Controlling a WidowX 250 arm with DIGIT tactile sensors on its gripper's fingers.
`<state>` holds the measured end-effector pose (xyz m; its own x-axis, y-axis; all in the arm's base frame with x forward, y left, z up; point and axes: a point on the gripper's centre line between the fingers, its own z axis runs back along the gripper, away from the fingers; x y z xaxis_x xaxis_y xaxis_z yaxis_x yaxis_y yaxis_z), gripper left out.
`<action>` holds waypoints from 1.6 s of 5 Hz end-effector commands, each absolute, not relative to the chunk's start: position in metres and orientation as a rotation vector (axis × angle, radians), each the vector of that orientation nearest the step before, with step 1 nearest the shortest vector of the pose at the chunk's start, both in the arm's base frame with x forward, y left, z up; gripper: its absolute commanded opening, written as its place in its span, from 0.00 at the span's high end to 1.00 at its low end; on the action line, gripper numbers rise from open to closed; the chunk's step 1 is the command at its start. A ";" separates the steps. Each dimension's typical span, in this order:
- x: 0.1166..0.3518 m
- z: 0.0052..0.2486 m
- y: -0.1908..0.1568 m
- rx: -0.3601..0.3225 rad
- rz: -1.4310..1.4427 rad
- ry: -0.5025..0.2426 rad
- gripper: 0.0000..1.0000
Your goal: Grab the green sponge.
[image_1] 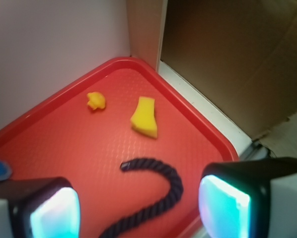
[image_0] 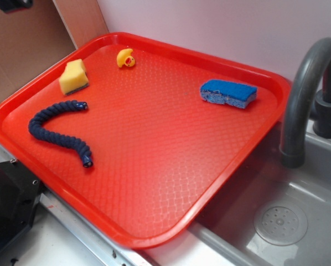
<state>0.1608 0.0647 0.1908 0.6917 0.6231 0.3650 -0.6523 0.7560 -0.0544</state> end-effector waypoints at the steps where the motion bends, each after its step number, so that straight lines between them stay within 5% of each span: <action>1: 0.189 0.150 0.107 0.064 0.686 -0.327 0.00; 3: 0.224 0.086 0.125 0.109 0.691 -0.282 0.00; 6: 0.250 0.016 0.112 0.010 0.628 -0.136 0.00; 7: 0.247 0.011 0.116 0.041 0.658 -0.124 0.14; 8: 0.243 0.010 0.117 0.054 0.670 -0.113 1.00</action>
